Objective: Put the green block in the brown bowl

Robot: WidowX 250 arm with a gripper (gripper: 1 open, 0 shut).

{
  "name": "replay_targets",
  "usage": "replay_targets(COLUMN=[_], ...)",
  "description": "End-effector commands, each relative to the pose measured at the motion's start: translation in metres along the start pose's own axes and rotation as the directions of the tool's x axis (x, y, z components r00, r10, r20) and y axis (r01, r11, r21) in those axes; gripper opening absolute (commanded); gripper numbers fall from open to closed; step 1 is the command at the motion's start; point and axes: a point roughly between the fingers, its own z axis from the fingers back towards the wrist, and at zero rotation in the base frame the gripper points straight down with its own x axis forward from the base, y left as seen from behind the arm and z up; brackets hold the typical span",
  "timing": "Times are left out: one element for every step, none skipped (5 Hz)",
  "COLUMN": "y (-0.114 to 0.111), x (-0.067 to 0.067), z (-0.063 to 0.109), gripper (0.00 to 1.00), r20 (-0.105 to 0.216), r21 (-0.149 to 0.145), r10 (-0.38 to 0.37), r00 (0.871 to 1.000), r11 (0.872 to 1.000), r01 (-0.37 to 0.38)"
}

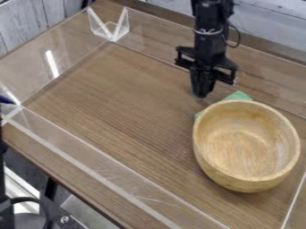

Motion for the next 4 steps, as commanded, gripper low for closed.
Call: replay_targets(y=[-0.001, -0.0008, -0.0009, -0.0021], x=[0.0146, 0.0147, 0.0139, 0.0108], z=[0.0147, 0.014, 0.0148, 0.0212], gripper=[0.0, 1.0, 1.0, 0.0], r20=[0.063, 0.059, 0.057, 0.065], r21=[0.016, 0.017, 0.017, 0.021], r10=[-0.013, -0.009, -0.004, -0.005], r00=[0.998, 0.998, 0.998, 0.998], r11=[1.0, 1.0, 1.0, 1.0], r01=[0.012, 0.008, 0.003, 0.003])
